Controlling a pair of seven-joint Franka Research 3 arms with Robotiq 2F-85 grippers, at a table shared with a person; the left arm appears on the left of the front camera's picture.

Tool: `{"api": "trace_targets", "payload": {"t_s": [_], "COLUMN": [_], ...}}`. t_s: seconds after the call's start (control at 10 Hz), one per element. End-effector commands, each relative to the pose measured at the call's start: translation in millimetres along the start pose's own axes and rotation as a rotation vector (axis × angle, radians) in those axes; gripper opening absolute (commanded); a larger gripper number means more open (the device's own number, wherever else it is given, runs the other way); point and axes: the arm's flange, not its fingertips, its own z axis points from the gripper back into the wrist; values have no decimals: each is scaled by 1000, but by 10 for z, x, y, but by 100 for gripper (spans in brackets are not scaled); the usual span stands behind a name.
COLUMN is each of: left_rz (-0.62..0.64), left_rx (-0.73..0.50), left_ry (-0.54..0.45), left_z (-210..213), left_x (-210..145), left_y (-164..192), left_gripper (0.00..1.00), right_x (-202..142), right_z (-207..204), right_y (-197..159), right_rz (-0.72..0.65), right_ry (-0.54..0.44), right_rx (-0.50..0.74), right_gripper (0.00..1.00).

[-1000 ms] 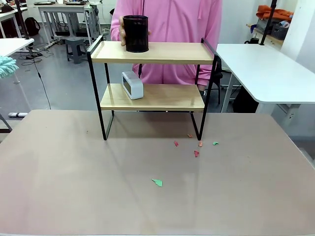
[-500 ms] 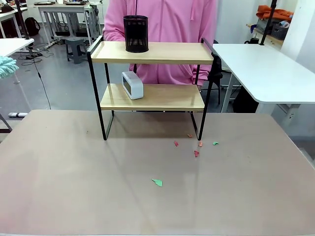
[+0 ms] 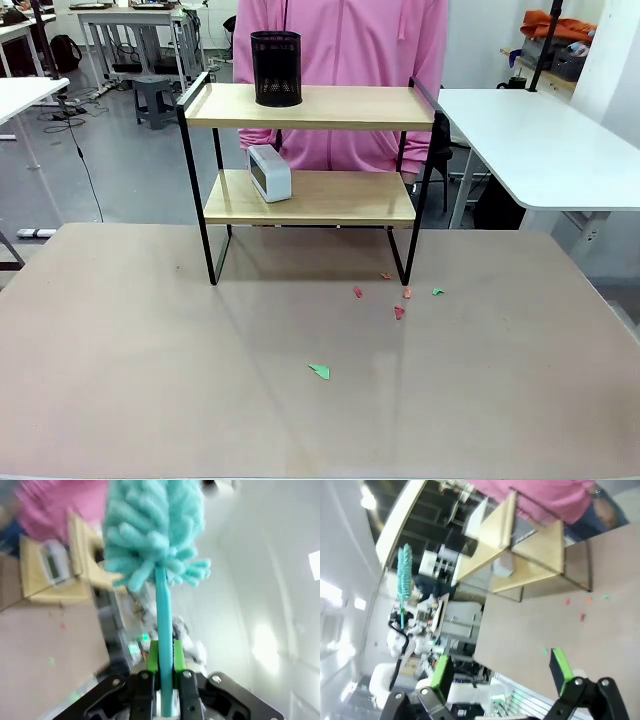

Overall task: Clean the shelf.
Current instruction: Hand the Duster back to the human.

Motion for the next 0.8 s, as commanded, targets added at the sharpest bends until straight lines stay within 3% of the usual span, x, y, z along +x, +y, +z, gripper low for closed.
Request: {"api": "trace_targets", "payload": {"t_s": [0.0,0.1,0.3,0.4,0.5,0.6,0.7], "left_rz": [25,6,-41,-47,-56,-28,-11], "left_rx": [-110,-123,-190,-257,-347,-276,-201], "left_ry": [434,746,1161,1242,1385,1517,1610], "left_z": [-176,-416,-820,-899,-898,-950,-1009], "left_x": [-128,-317,-563,-591,-606,-660,-741], "left_y": [132,129,136,157,209,305,402], "left_gripper": [12,12,12,12,12,12,12], "right_x": [-51,-161,-308,-288,-255,-329,-329], "right_z": [-374,-584,-798,-800,-748,-843,-843], "right_y": [138,250,279,162,44,317,317], "right_rz": [89,108,111,92,45,79,79], "right_ry": [141,202,233,209,197,245,245], "right_rx": [93,111,109,36,26,71,71], "right_gripper": [100,100,100,100,100,100,100]}}
